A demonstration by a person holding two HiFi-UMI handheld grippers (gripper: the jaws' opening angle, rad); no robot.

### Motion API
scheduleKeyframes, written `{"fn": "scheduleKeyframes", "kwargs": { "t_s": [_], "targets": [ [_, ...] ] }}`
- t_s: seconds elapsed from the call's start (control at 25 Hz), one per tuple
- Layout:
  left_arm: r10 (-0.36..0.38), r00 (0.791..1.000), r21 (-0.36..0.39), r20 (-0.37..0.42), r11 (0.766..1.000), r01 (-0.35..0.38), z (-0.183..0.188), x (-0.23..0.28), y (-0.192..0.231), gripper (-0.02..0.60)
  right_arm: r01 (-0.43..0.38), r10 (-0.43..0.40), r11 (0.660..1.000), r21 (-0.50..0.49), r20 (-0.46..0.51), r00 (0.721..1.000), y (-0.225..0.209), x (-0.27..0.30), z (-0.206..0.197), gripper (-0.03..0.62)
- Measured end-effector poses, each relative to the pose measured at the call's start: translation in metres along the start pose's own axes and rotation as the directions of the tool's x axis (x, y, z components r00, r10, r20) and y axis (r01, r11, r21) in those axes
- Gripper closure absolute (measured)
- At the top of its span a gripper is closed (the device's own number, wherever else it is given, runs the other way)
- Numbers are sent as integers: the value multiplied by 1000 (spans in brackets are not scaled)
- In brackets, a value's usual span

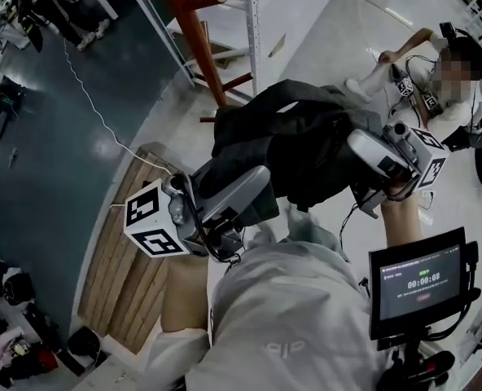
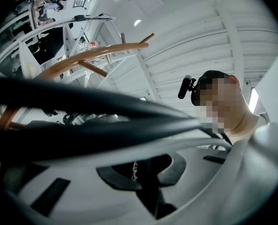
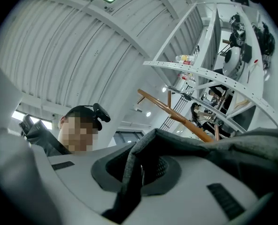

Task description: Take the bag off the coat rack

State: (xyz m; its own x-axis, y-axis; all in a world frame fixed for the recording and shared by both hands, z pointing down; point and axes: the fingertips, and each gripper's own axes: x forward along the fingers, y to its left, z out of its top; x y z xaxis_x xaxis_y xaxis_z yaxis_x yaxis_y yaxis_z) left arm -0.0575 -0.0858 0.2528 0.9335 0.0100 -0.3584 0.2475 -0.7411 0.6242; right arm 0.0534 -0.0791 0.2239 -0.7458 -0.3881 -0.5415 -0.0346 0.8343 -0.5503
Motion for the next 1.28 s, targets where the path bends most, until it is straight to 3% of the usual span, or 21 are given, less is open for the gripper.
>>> {"fn": "scheduleKeyframes", "kwargs": {
  "t_s": [0.32,0.56,0.84,1.28],
  "targets": [
    [13,999,-42,-34,999,-15,-74,4,-4,548,95,-95,995,1,42,995,21,-68,-45,554],
    [83,997,-70,4,994,-83,-119,44,0,548,141,-140,990,-14,16,990,39,-127,-42,554],
    [160,987,-128,27,980,-155,-138,27,20,548,220,-220,975,8,-9,975,30,-136,-70,554],
    [175,984,-167,9,971,-171,-149,25,24,548,263,-263,965,21,-12,965,23,-142,-74,554]
  ]
}}
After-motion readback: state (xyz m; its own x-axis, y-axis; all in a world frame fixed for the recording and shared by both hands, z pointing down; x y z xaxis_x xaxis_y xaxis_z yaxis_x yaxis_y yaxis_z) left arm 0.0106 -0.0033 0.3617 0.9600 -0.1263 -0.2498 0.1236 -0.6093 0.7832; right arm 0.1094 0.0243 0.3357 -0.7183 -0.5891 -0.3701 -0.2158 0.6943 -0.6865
